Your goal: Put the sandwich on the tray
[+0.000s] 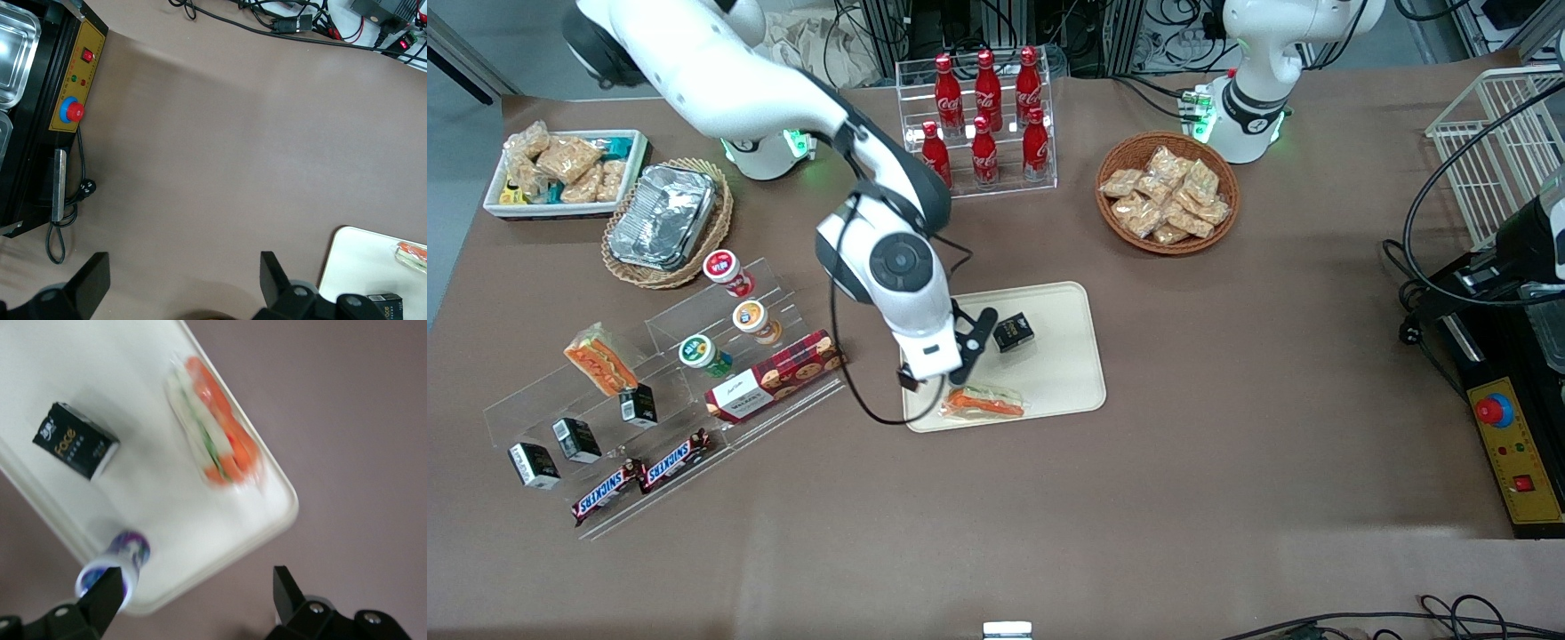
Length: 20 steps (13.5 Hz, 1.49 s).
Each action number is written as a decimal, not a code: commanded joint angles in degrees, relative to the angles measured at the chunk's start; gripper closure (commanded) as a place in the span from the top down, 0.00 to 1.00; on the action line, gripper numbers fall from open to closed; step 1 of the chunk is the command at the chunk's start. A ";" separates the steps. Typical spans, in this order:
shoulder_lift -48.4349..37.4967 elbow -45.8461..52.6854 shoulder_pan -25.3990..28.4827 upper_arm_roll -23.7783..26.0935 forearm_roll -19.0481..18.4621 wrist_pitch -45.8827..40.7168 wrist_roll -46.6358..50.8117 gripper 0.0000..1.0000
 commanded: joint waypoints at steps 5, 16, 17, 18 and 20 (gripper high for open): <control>-9.25 -1.14 -13.70 -0.32 1.58 -9.22 22.12 1.00; -31.40 -11.86 -20.67 -19.89 18.44 -13.25 12.66 1.00; -32.11 -11.77 -20.40 -21.58 18.45 -14.30 11.76 1.00; -32.90 -11.77 -20.66 -21.94 18.45 -15.45 11.49 1.00; -32.99 -10.63 -20.66 -23.43 17.93 -17.04 11.05 1.00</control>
